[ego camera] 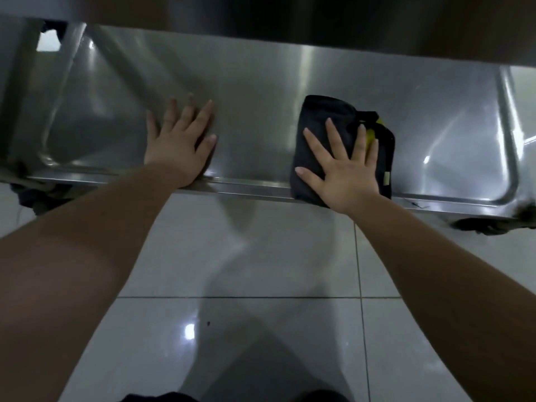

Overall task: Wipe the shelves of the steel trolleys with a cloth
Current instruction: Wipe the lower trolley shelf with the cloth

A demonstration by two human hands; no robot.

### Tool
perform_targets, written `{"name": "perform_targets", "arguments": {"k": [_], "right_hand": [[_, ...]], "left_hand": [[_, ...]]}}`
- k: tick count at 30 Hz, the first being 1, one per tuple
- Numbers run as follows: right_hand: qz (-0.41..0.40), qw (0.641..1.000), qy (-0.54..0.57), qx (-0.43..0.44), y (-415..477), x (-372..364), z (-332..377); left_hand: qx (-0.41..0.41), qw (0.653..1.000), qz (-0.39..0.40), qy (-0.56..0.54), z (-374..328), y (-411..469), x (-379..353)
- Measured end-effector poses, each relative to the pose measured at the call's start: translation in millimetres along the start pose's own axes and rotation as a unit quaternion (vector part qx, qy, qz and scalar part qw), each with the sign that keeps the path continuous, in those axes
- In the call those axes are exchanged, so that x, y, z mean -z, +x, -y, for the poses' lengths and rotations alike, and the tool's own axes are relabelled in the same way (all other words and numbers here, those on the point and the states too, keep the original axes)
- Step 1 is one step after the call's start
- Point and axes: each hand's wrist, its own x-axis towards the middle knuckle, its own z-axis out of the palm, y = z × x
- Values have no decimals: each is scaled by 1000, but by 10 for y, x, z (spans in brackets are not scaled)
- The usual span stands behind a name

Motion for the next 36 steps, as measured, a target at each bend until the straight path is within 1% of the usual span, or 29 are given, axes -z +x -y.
{"name": "perform_targets", "arguments": {"k": [4, 8, 11, 12, 13, 16, 17, 19, 20, 21, 23, 25, 27, 29, 30, 31, 34, 36], "right_hand": [[2, 1000, -16, -10, 14, 17, 20], [23, 999, -6, -48, 275, 110, 153], [28, 996, 14, -83, 588, 190, 542], [25, 996, 20, -80, 661, 195, 747], [21, 998, 19, -63, 697, 189, 970], [11, 999, -11, 34, 681, 128, 1439], [14, 998, -15, 55, 695, 130, 1445], [10, 997, -20, 72, 769, 182, 1205], [2, 998, -19, 62, 815, 205, 990], [-2, 999, -10, 32, 845, 228, 718], [-2, 997, 26, -69, 805, 271, 88], [4, 985, 43, -164, 635, 302, -417], [11, 972, 52, -227, 511, 296, -587], [10, 963, 74, -260, 555, 296, -401], [6, 963, 81, -256, 627, 302, -228], [1, 971, 75, -229, 712, 293, -13], [1, 997, 26, -71, 913, 249, 825], [12, 1000, 1, 23, 940, 212, 1357]], "left_hand": [[4, 1000, -18, -4, 0, 8, -67], [9, 1000, -25, 1, 9, -29, -109], [8, 1000, -22, -2, 3, -28, -98], [8, 1000, -21, -6, 6, -21, -89], [8, 1000, -21, -8, 14, -19, -84], [2, 1000, -14, 6, 31, -22, -94], [3, 1000, -15, 5, 35, -16, -95], [5, 1000, -20, -9, 36, -4, -90], [6, 1000, -24, -16, 37, 1, -89], [5, 999, -25, -20, 32, 2, -89], [3, 999, -26, -23, 27, 3, -99], [2, 999, -29, -20, 23, 3, -119], [2, 999, -35, -16, 24, 15, -138], [6, 999, -35, -11, 27, 21, -148], [7, 999, -35, -8, 24, 19, -147], [8, 999, -36, -6, 20, 15, -143], [9, 999, -38, -9, -1, 1, -127], [10, 999, -40, -19, 13, -15, -120]]}}
